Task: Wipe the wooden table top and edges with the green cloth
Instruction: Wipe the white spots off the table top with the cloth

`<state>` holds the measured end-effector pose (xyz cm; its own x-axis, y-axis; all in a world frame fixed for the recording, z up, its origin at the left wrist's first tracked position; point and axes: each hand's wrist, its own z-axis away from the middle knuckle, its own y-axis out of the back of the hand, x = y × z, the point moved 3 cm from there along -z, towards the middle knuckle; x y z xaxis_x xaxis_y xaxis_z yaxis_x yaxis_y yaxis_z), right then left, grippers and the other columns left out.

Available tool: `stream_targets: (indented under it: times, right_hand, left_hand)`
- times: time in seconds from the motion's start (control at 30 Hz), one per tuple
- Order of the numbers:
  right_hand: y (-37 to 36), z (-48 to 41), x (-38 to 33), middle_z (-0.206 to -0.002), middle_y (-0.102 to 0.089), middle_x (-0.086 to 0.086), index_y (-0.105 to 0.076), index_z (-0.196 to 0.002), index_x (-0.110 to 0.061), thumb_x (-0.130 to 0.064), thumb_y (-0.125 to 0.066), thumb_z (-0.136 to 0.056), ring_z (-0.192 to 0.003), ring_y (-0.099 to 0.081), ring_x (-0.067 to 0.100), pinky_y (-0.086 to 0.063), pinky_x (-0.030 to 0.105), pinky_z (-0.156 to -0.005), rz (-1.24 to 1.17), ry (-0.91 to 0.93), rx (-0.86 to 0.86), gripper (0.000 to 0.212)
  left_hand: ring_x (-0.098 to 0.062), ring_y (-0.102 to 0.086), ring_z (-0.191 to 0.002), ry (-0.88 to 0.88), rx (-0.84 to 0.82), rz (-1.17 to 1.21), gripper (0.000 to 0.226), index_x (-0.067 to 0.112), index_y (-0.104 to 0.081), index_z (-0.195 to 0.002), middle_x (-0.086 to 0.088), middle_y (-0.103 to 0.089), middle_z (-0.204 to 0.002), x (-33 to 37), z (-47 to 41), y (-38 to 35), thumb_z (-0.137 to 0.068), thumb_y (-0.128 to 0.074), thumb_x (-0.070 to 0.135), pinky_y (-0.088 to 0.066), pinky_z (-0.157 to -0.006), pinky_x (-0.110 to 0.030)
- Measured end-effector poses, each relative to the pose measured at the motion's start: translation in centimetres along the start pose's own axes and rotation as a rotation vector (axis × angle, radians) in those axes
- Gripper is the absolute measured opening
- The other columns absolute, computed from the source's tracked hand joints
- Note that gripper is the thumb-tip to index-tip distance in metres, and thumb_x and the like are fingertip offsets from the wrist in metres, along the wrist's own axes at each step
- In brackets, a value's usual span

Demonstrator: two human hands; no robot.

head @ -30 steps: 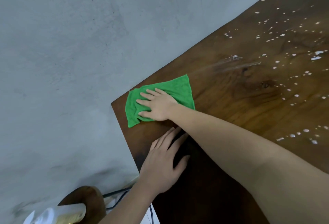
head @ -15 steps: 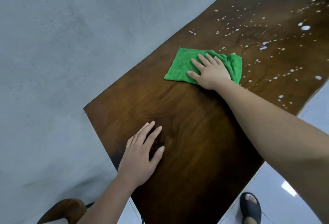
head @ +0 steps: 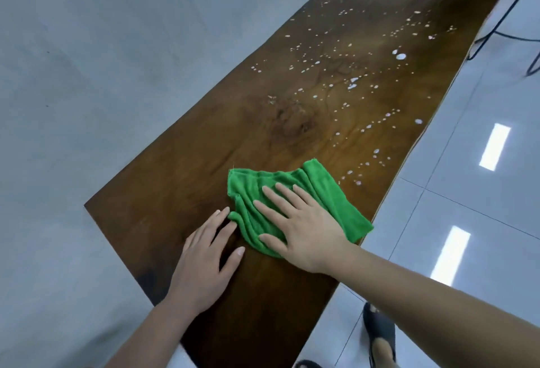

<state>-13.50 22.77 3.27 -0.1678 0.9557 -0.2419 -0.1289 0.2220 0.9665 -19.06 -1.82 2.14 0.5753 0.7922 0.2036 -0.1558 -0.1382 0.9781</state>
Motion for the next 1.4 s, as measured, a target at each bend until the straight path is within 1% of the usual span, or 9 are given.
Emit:
stream_targets:
  times: [0.1,0.23,0.47,0.7,0.83,1.0,1.2,1.3,1.4]
  right_hand:
    - [0.7,1.0,2.7,-0.183,0.005,-0.006,-0.006,-0.175,-0.040,-0.080,-0.011,-0.107,-0.170,0.012,0.018,0.005,0.046,-0.137,-0.015,-0.029,0.026,0.078]
    - [2.0,0.5,9.1,-0.184,0.005,-0.009,-0.003,-0.174,-0.043,-0.084,-0.007,-0.104,-0.170,0.011,0.016,0.004,0.046,-0.137,-0.019,-0.142,0.066,0.081]
    - [5.0,-2.0,23.4,-0.184,0.002,-0.010,-0.004,-0.174,-0.045,-0.086,-0.001,-0.101,-0.170,0.007,0.016,0.004,0.046,-0.137,-0.008,-0.357,0.131,0.083]
    - [8.9,-5.7,36.7,-0.184,0.000,-0.008,-0.006,-0.175,-0.043,-0.088,0.000,-0.099,-0.170,0.003,0.018,0.001,0.046,-0.137,-0.012,-0.521,0.154,0.088]
    - [10.5,-8.6,41.4,-0.185,0.002,-0.005,-0.003,-0.175,-0.041,-0.086,0.000,-0.099,-0.171,0.005,0.020,0.000,0.047,-0.137,-0.016,-0.585,0.139,0.089]
    - [10.6,-10.1,40.0,-0.184,0.007,0.000,0.002,-0.175,-0.037,-0.080,0.001,-0.101,-0.170,0.008,0.026,0.000,0.050,-0.137,0.027,-0.601,0.089,0.086]
    - [7.6,-9.4,26.3,-0.182,0.010,0.000,0.004,-0.174,-0.035,-0.077,-0.004,-0.105,-0.169,0.015,0.028,0.005,0.053,-0.136,-0.008,-0.297,0.042,0.081]
    - [5.7,-8.5,20.3,-0.182,0.010,-0.001,0.004,-0.174,-0.032,-0.070,-0.005,-0.109,-0.168,0.019,0.025,0.008,0.052,-0.136,-0.045,-0.162,0.038,0.076]
    - [4.9,-8.4,19.7,-0.184,0.007,-0.003,0.002,-0.175,-0.028,-0.067,-0.006,-0.112,-0.168,0.018,0.021,0.009,0.049,-0.136,-0.056,-0.103,0.033,0.075]
  left_hand:
    - [-0.008,-0.014,-0.170,-0.061,-0.014,-0.016,0.068,0.029,-0.051,-0.163,0.013,-0.023,-0.183,2.1,-2.0,-0.2,-0.113,-0.029,0.070,-0.023,-0.135,-0.044]
    - [-0.005,-0.010,-0.170,-0.113,-0.032,-0.010,0.068,0.032,-0.048,-0.164,0.016,-0.019,-0.184,4.4,-5.8,-0.2,-0.112,-0.027,0.070,-0.022,-0.136,-0.044]
    - [0.000,-0.002,-0.170,-0.203,-0.065,-0.008,0.064,0.046,-0.026,-0.174,0.022,-0.011,-0.184,8.2,-13.0,-0.6,-0.113,-0.032,0.068,-0.014,-0.136,-0.038]
    - [0.001,-0.003,-0.169,-0.178,-0.056,0.018,0.067,0.049,-0.025,-0.173,0.026,-0.010,-0.183,10.8,-19.2,-0.8,-0.111,-0.027,0.072,-0.017,-0.137,-0.044]
    - [0.001,-0.003,-0.169,-0.178,-0.044,0.018,0.066,0.048,-0.026,-0.173,0.026,-0.011,-0.183,11.5,-21.4,-1.0,-0.111,-0.029,0.070,-0.017,-0.137,-0.043]
    - [0.002,-0.001,-0.169,-0.166,-0.050,0.017,0.066,0.051,-0.024,-0.173,0.027,-0.008,-0.183,11.5,-23.5,-1.0,-0.110,-0.028,0.072,-0.012,-0.136,-0.040]
    - [0.002,0.000,-0.169,-0.176,-0.051,0.002,0.065,0.049,-0.025,-0.173,0.027,-0.007,-0.183,11.5,-24.0,-1.1,-0.112,-0.029,0.070,-0.011,-0.135,-0.037]
    - [-0.001,-0.008,-0.169,-0.143,-0.039,-0.010,0.068,0.039,-0.038,-0.168,0.018,-0.019,-0.183,11.2,-23.8,-1.4,-0.111,-0.026,0.073,-0.020,-0.137,-0.041]
    - [-0.006,-0.020,-0.168,-0.112,-0.029,0.000,0.070,0.035,-0.045,-0.164,0.014,-0.028,-0.180,11.0,-23.7,-1.6,-0.111,-0.024,0.075,-0.029,-0.135,-0.046]
